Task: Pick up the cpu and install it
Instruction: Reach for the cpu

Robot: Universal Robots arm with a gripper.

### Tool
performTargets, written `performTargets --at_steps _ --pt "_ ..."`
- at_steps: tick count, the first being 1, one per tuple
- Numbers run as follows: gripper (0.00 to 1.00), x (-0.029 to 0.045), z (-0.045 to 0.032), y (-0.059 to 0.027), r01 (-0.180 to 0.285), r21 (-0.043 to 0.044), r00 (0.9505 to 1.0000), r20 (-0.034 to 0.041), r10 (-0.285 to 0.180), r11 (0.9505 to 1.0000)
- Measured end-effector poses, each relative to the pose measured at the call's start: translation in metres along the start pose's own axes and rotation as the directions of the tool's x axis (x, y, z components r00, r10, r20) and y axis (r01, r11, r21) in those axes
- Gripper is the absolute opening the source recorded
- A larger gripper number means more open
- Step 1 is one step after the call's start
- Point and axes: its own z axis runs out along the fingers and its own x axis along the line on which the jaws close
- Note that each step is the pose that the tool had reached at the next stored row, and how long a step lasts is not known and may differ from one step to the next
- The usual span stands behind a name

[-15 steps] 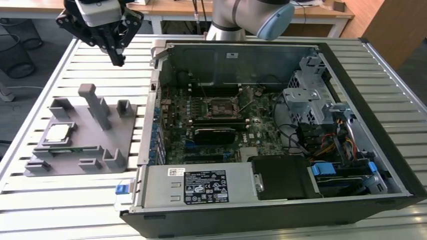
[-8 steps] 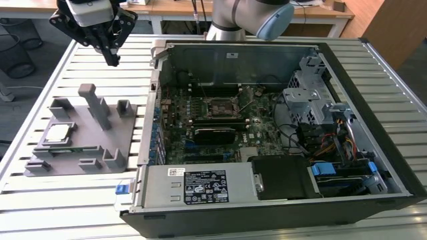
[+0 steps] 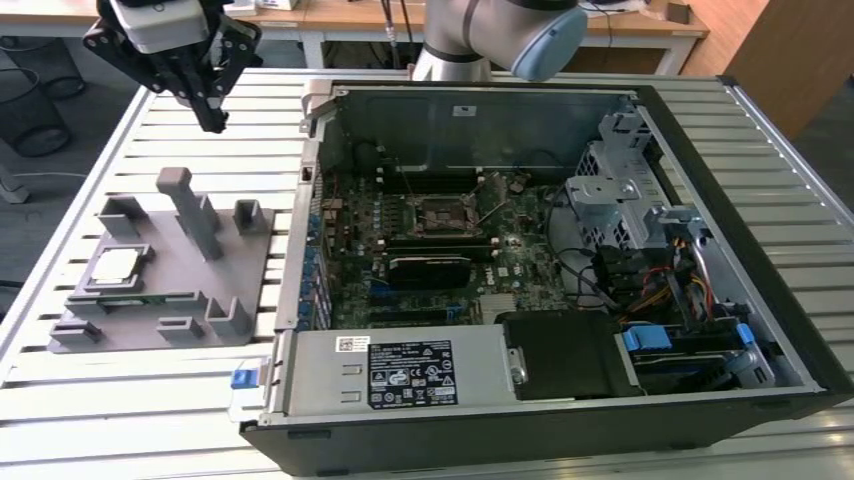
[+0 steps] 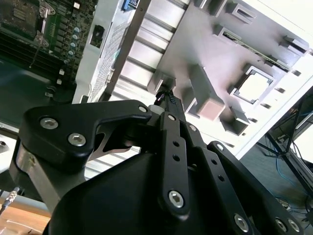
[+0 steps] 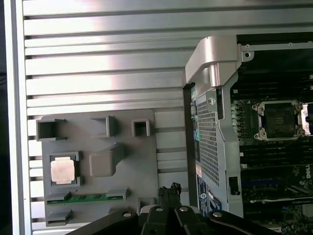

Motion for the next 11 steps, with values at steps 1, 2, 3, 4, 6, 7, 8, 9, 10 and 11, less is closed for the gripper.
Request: performTargets --at_steps 1,2,3,4,6,7,8,9,10,11 --pt "0.11 0.0019 0.0000 -0.0001 0.000 0.0000 1.0000 0.0000 0.000 1.0000" --pt "0.11 0.0035 -0.0001 -0.0003 0.000 0.0000 1.0000 0.0000 0.000 1.0000" --pt "0.11 0.0055 -0.0001 -0.0004 0.000 0.0000 1.0000 0.0000 0.000 1.0000" --pt "0.11 0.0073 -0.0002 -0.0006 0.000 0.0000 1.0000 0.0000 0.000 1.0000" --pt "0.11 0.0106 -0.0002 -0.0008 0.000 0.0000 1.0000 0.0001 0.000 1.0000" --pt "0.11 0.0122 -0.0003 -0.0009 0.000 0.0001 1.0000 -0.0001 0.000 1.0000" --pt "0.11 0.0137 -0.0003 -0.0010 0.000 0.0000 1.0000 0.0000 0.000 1.0000" --pt "0.11 0.0154 -0.0003 -0.0012 0.000 0.0000 1.0000 0.0000 0.000 1.0000" --pt "0.11 0.0170 -0.0004 -0.0013 0.000 0.0001 1.0000 -0.0001 0.000 1.0000" --pt "0.11 0.0185 -0.0004 -0.0014 0.000 0.0000 1.0000 0.0000 0.000 1.0000"
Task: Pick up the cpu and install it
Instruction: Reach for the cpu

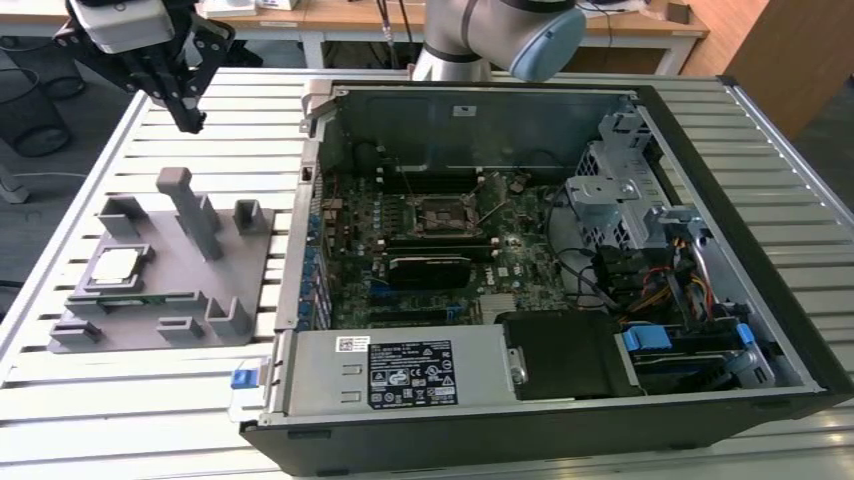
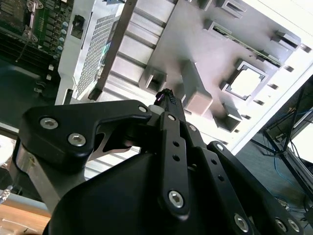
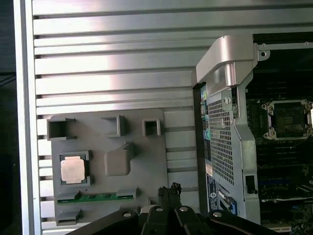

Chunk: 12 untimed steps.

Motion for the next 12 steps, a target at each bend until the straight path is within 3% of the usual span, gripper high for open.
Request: performTargets --at_steps 12 --pt "0.11 0.0181 -0.0003 -0.0014 0.000 0.0001 1.0000 -0.0001 0.000 1.0000"
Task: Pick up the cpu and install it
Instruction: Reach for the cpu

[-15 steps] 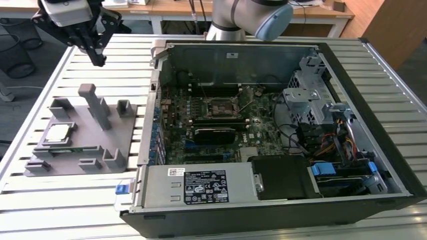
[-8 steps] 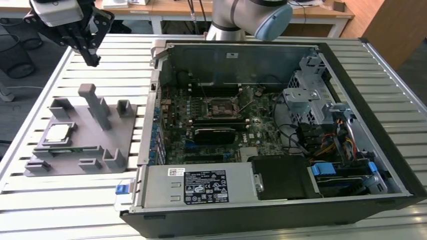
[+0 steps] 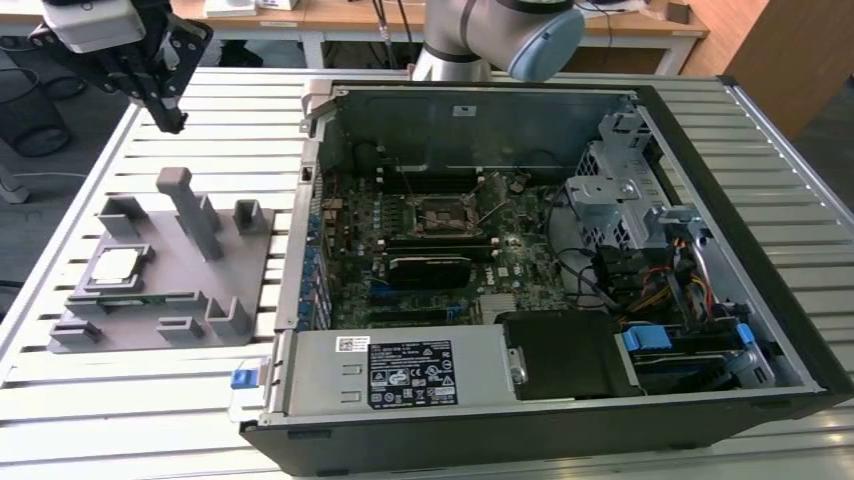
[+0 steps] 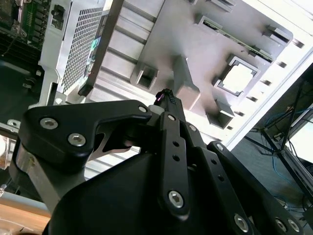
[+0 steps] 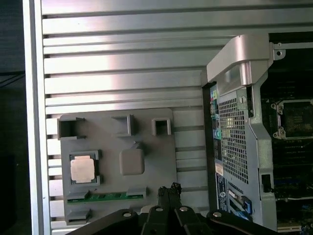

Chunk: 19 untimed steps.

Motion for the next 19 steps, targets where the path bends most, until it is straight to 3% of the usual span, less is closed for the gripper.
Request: performTargets --at_steps 19 --pt "0.11 0.0283 -0.0003 -0.0021 0.000 -0.0001 1.0000 0.0001 0.000 1.0000"
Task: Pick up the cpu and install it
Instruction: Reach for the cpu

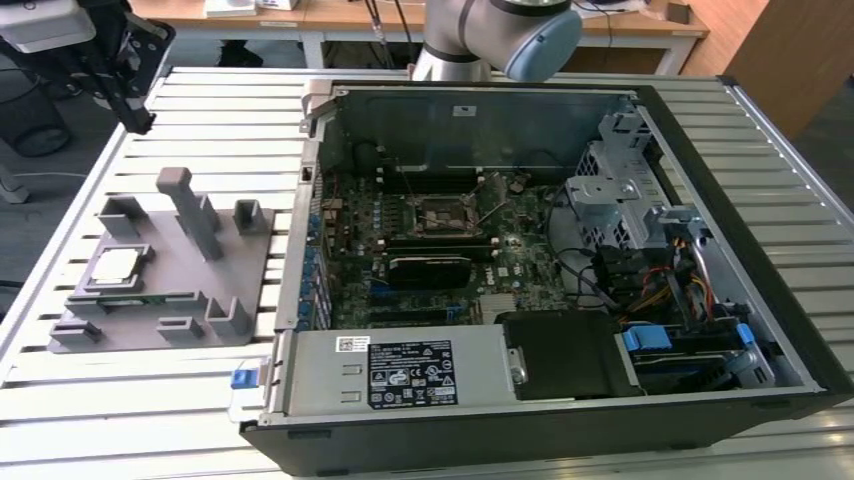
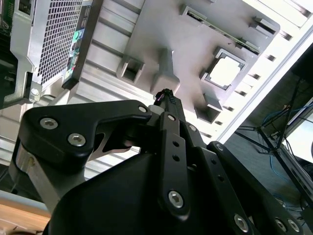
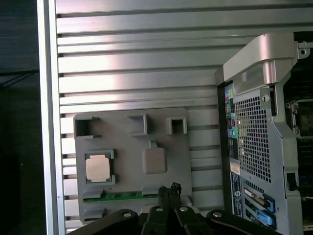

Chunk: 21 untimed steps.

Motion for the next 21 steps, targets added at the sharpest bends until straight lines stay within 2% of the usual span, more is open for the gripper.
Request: performTargets --at_steps 21 --pt "0.11 0.0277 -0.0001 -0.0021 0.000 0.0000 1.0000 0.0000 0.000 1.0000"
